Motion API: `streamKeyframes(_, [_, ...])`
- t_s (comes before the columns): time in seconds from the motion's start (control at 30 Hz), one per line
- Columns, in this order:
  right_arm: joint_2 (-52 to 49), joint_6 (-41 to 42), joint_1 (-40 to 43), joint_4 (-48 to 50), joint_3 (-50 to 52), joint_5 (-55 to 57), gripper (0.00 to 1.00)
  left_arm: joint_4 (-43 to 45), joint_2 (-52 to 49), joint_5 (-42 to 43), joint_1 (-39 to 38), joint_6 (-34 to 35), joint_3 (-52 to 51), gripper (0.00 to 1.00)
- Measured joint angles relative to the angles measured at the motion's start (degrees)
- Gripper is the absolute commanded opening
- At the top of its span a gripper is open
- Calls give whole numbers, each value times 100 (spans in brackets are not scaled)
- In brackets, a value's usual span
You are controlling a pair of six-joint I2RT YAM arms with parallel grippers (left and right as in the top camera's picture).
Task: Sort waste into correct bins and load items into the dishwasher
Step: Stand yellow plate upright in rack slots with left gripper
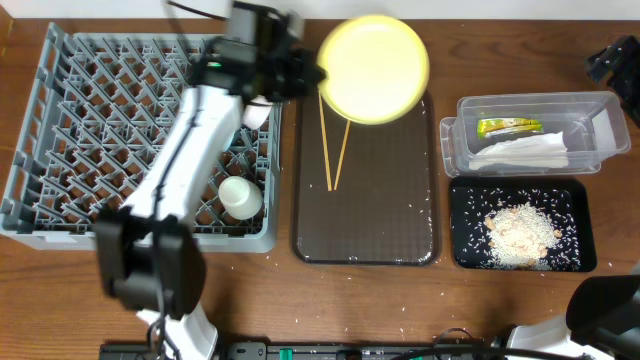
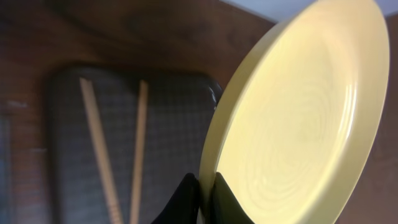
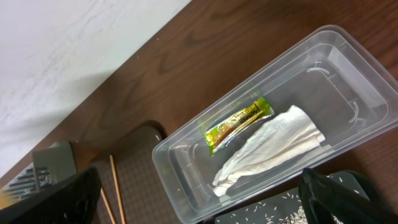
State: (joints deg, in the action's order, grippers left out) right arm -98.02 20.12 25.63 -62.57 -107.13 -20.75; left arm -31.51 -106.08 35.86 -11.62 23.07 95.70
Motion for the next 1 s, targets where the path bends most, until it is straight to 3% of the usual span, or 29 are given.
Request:
streamKeyframes(0.2, [0,0,0,2,0,-2,99,-914,1025,-767,1517,-754,-2,7])
streamKeyframes(0.37, [0,0,0,0,0,-2,99,-1067,1335,-1384,2422,-1270,-2,7])
streamKeyframes(1.0, [0,0,0,0,0,-2,99,-332,1335,-3539,3143,-2529,-103,7])
